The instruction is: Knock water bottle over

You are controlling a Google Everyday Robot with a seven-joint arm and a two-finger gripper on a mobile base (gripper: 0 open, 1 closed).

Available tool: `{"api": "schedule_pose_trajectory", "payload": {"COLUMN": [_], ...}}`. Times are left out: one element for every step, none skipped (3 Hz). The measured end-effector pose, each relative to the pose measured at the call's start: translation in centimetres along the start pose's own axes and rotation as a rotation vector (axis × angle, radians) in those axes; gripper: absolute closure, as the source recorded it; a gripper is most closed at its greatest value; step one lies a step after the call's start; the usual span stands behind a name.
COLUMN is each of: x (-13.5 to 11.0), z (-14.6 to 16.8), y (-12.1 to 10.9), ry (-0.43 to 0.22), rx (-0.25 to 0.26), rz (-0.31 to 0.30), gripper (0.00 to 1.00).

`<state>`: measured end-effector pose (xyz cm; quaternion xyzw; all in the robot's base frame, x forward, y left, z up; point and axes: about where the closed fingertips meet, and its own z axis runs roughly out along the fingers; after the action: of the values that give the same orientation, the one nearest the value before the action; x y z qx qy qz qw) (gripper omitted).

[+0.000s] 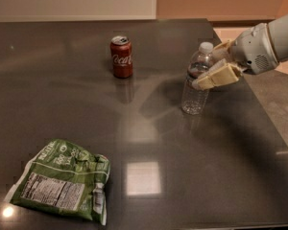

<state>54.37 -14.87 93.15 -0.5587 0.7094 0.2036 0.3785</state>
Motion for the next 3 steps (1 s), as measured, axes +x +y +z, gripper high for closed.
{"api": "schedule_pose_trajectory", "payload": {"x": [-1.3, -3.0, -3.9], "z": [-0.1, -0.3, 1.0], "y": [0.5, 1.5, 2.8], "ry": [0.014, 0.134, 0.342], "rx": [-0.017, -0.030, -0.074], "rz": [-0.007, -0.037, -0.093], "gripper": [0.62, 0.86, 1.00]}}
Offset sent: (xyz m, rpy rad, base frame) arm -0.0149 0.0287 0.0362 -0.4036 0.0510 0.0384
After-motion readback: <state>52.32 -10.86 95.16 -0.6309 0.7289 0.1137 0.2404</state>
